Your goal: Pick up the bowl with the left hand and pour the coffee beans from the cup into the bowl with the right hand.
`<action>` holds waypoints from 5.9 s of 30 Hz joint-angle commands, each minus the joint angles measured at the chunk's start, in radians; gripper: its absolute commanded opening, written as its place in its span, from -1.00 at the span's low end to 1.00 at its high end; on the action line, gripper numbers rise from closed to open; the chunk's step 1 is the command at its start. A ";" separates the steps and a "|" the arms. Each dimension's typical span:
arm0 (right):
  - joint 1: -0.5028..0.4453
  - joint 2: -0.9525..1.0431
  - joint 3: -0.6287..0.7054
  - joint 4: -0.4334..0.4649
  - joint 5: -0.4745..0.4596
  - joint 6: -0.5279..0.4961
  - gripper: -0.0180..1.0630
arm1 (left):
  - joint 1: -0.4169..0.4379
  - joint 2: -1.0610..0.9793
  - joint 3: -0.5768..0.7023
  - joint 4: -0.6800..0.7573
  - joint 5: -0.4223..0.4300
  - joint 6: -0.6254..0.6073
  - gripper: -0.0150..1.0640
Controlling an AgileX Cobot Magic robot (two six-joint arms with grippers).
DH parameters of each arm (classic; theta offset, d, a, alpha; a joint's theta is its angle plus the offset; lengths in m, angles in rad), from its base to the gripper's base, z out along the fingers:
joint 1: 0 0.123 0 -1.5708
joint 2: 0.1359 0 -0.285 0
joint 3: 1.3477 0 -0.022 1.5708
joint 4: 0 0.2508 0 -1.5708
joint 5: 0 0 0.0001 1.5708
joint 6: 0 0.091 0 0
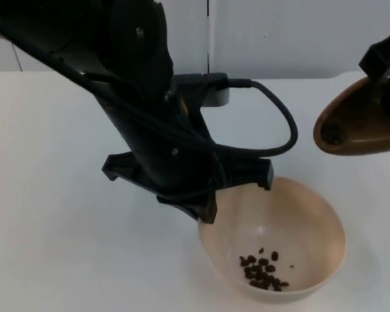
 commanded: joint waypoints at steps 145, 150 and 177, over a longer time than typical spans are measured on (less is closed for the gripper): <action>-0.220 -0.637 0.240 0.038 -0.239 -0.065 0.56 | 0.262 -0.771 0.126 0.129 0.004 0.133 0.62; -0.220 -0.751 0.327 0.038 -0.235 -0.065 0.56 | 0.262 -0.895 0.199 0.129 0.007 0.133 0.62; -0.220 -1.357 0.487 0.071 0.036 -0.084 0.56 | 0.262 -1.485 0.330 0.131 0.243 0.133 0.62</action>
